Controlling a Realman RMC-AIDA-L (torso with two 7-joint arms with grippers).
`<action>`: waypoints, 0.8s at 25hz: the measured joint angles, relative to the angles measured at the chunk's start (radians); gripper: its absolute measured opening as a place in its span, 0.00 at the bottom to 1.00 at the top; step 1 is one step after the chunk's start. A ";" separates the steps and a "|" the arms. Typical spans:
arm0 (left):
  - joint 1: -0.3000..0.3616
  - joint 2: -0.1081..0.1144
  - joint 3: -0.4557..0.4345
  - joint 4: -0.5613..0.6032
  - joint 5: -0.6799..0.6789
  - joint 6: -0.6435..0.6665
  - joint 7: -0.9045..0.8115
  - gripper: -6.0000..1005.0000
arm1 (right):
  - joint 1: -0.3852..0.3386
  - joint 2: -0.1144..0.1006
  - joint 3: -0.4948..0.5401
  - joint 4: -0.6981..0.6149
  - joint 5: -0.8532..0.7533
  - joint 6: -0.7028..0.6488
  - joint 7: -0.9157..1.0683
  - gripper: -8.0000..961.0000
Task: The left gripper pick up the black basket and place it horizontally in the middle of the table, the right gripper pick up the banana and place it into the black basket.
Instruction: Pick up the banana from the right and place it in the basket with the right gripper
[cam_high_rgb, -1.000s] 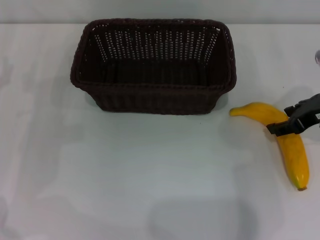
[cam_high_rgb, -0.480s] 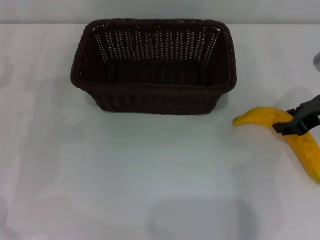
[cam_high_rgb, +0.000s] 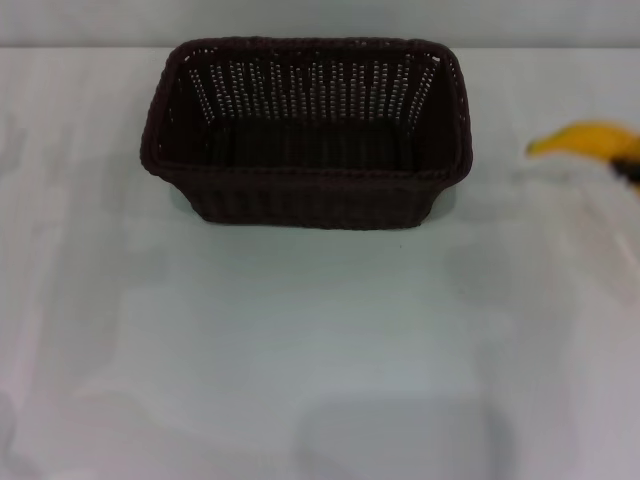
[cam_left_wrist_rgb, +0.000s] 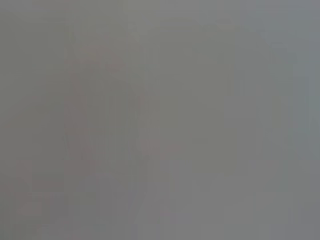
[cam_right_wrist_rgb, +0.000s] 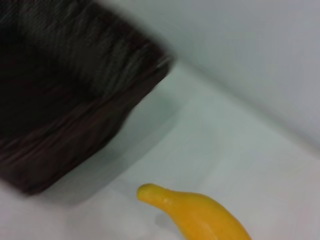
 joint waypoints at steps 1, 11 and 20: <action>0.000 0.000 0.000 0.000 0.000 0.000 0.000 0.87 | 0.000 0.000 0.033 -0.013 0.008 -0.023 -0.015 0.50; 0.001 -0.001 0.005 -0.001 0.000 -0.004 -0.007 0.87 | 0.089 0.004 0.043 0.013 0.261 -0.213 -0.273 0.50; -0.002 0.000 0.006 -0.009 0.004 -0.005 -0.006 0.87 | 0.303 0.006 -0.034 0.272 0.506 -0.270 -0.564 0.50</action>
